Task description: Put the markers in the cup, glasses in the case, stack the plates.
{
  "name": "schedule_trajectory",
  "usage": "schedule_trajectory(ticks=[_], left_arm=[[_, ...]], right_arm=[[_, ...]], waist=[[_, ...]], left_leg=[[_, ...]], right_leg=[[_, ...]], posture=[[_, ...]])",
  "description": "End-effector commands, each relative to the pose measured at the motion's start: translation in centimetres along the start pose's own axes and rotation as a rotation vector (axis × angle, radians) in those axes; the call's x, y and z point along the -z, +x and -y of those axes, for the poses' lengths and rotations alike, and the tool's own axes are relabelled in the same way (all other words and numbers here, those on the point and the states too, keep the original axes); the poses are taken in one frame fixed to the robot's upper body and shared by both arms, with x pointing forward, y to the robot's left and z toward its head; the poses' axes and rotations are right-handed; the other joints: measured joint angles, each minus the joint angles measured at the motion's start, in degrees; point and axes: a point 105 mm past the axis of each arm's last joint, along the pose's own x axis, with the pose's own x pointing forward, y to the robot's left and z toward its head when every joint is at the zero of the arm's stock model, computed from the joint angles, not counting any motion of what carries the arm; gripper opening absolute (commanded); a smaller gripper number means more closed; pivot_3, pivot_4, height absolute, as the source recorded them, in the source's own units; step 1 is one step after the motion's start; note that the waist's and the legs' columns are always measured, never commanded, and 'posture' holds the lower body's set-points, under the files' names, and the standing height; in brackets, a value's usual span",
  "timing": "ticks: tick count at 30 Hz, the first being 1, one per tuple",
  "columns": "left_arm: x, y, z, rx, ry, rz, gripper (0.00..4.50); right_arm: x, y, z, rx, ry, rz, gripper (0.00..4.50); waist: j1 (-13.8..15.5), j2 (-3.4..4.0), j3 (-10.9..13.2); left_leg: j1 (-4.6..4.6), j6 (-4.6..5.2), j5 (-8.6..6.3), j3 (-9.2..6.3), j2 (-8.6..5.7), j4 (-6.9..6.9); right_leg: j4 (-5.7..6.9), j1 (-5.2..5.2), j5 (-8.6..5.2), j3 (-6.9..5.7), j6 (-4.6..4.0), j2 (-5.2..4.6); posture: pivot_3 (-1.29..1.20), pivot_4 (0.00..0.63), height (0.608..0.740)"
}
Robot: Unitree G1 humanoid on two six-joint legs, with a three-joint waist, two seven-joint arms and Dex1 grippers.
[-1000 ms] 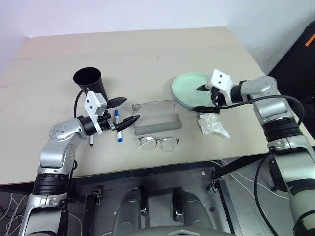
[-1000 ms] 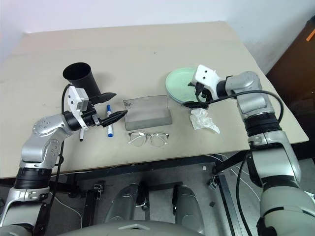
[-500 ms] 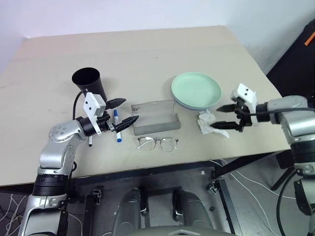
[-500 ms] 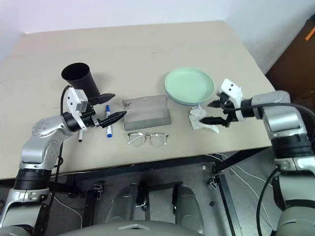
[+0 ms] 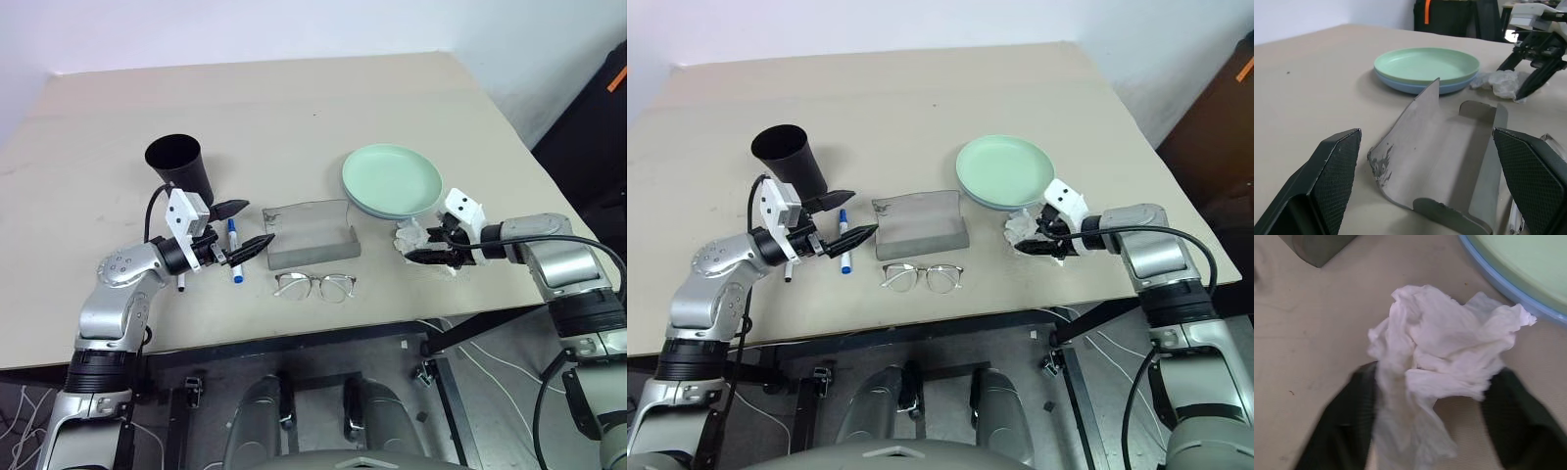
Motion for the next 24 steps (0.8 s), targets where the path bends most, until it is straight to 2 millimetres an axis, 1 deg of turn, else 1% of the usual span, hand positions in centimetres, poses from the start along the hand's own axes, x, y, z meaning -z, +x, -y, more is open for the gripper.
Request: schedule_trajectory(ticks=[1,5,6,10,13,16,18,19,21,24], left_arm=[[-0.8,-0.3,-0.4,-0.012,0.042,0.028,4.50],[-0.7,-0.4,-0.4,-0.017,0.042,0.028,4.50],[-0.7,-0.4,-0.4,-0.017,0.042,0.028,4.50],[-0.6,-0.5,-0.5,-0.023,0.038,0.022,4.50],[-0.8,-0.4,-0.5,-0.022,0.047,0.019,4.50],[-1.1,-0.3,-0.5,-0.023,0.050,0.023,4.50],[-1.1,-0.2,-0.4,-0.026,0.049,0.023,4.50],[-1.1,-0.2,-0.3,-0.026,0.049,0.023,4.50],[-1.0,-0.2,-0.3,-0.028,0.047,0.024,4.50],[-0.9,-0.2,-0.3,-0.037,0.044,0.029,4.50]], right_arm=[[-1.0,-0.9,0.1,0.006,-0.056,0.016,1.51],[-1.7,-1.6,-0.3,-0.020,-0.088,0.029,0.20],[-2.3,-2.0,-0.5,-0.029,-0.094,0.056,0.01],[-6.0,-3.9,-1.5,-0.085,-0.134,0.218,0.01],[-8.6,-5.1,-1.2,-0.057,-0.143,0.317,0.01],[-10.9,-5.8,-0.4,-0.026,-0.163,0.389,0.01],[-12.1,-5.8,0.4,-0.007,-0.178,0.421,0.01],[-12.6,-5.7,1.1,0.023,-0.180,0.428,0.01],[-13.9,-4.9,3.1,0.117,-0.178,0.434,0.01],[-14.3,-3.4,4.8,0.182,-0.184,0.402,0.01]], waist=[[0.0,0.00,0.0],[0.0,0.00,0.0],[0.0,0.00,0.0],[0.0,0.00,0.0],[0.0,0.01,0.0],[-0.1,0.01,0.0],[-0.1,0.01,0.0],[-0.1,0.00,0.0],[-0.2,0.00,0.0],[-0.2,0.00,0.0]], left_leg=[[0.00,0.00,0.00,0.00,0.00,0.00],[0.00,0.00,0.00,0.00,0.00,0.00],[0.00,0.00,0.00,0.00,0.00,0.00],[0.00,0.00,0.00,0.00,0.02,-0.06],[0.00,0.00,0.00,0.00,0.03,-0.04],[0.00,0.01,0.00,0.00,0.03,-0.05],[0.00,0.00,-0.01,0.01,0.05,-0.11],[0.00,0.00,-0.01,0.01,0.06,-0.17],[0.00,0.00,-0.01,0.05,0.07,-0.31],[-0.01,-0.01,0.01,0.20,0.07,-0.44]], right_leg=[[0.00,0.00,0.00,0.00,0.00,0.00],[-0.02,0.01,0.00,0.00,0.00,-0.01],[-0.02,0.01,0.00,0.00,0.00,-0.01],[-0.06,-0.01,0.00,0.00,0.00,0.02],[-0.08,-0.01,0.00,0.00,0.00,0.03],[-0.11,-0.01,0.01,0.00,-0.01,0.01],[-0.16,-0.03,0.02,-0.02,-0.03,0.02],[-0.23,-0.02,0.02,-0.04,-0.04,0.03],[-0.36,-0.03,0.05,-0.07,-0.07,0.04],[-0.39,-0.17,0.06,-0.06,-0.07,0.01]], posture=[[0.00,0.150,0.715],[0.00,0.150,0.715],[0.00,0.150,0.715],[0.00,0.150,0.715],[0.00,0.150,0.715],[0.00,0.150,0.715],[0.00,0.150,0.715],[0.00,0.150,0.715],[0.00,0.150,0.715],[0.00,0.150,0.715]])
